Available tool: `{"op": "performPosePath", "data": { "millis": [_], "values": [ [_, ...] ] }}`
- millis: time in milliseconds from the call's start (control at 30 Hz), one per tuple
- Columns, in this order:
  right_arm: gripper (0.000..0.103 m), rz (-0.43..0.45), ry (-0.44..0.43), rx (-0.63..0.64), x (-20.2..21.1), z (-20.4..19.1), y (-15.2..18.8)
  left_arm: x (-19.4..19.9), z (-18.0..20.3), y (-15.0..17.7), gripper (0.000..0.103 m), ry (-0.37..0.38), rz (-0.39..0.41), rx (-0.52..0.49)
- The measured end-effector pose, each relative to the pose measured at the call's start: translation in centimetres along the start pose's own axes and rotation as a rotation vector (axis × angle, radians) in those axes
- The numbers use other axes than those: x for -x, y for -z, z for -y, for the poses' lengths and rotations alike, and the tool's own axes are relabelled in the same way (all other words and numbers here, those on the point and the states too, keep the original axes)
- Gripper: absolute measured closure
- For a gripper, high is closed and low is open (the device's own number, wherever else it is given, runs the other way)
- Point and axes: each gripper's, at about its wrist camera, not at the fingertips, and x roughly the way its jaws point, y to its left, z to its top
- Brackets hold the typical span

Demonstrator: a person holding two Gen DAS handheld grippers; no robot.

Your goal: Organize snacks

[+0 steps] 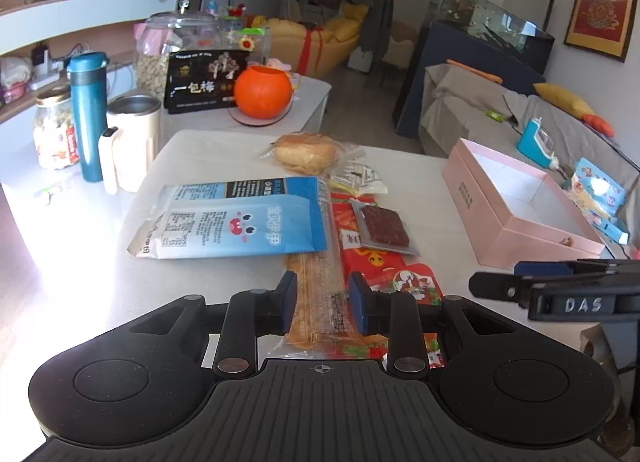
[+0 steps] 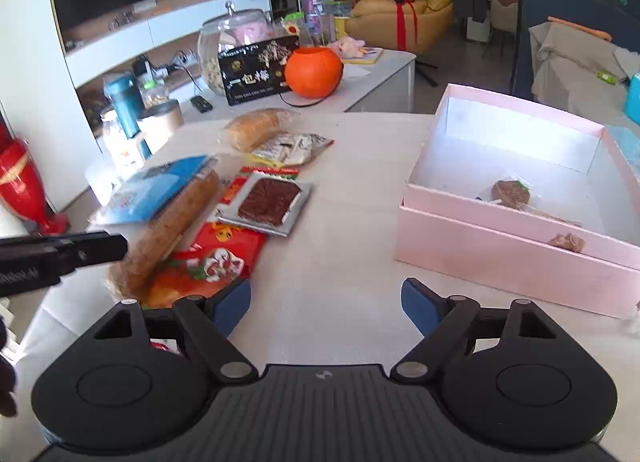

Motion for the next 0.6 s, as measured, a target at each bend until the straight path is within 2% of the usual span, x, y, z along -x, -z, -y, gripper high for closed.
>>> {"op": "performPosePath", "data": {
  "millis": [67, 167, 300, 400, 467, 533, 600],
  "values": [
    [0.034, -0.004, -0.081, -0.023, 0.1, 0.1, -1.2, 0.5, 0.1, 0.4, 0.071, -0.017, 0.015, 0.006],
    [0.039, -0.038, -0.146, -0.059, -1.4, -0.5, -3.7, 1.7, 0.0, 1.3, 0.071, -0.012, 0.016, 0.012],
    [0.039, -0.073, -0.121, -0.097, -5.8, -2.0, -6.6, 2.4, -0.4, 2.8, 0.071, 0.03, -0.039, 0.042],
    [0.04, -0.092, -0.033, -0.063, -9.2, -3.1, -7.7, 2.4, -0.4, 3.8, 0.071, 0.037, -0.063, 0.041],
    [0.063, -0.14, -0.026, -0.043, -10.6, -3.2, -7.6, 2.5, -0.5, 4.1, 0.071, 0.045, -0.063, 0.049],
    [0.066, -0.154, -0.074, -0.024, -9.9, -3.2, -7.1, 2.4, -0.4, 4.1, 0.071, 0.044, -0.056, 0.052],
    [0.068, -0.164, -0.081, 0.064, -8.2, -3.7, -5.9, 2.1, 0.0, 3.8, 0.071, 0.047, -0.053, 0.042]
  ]
}}
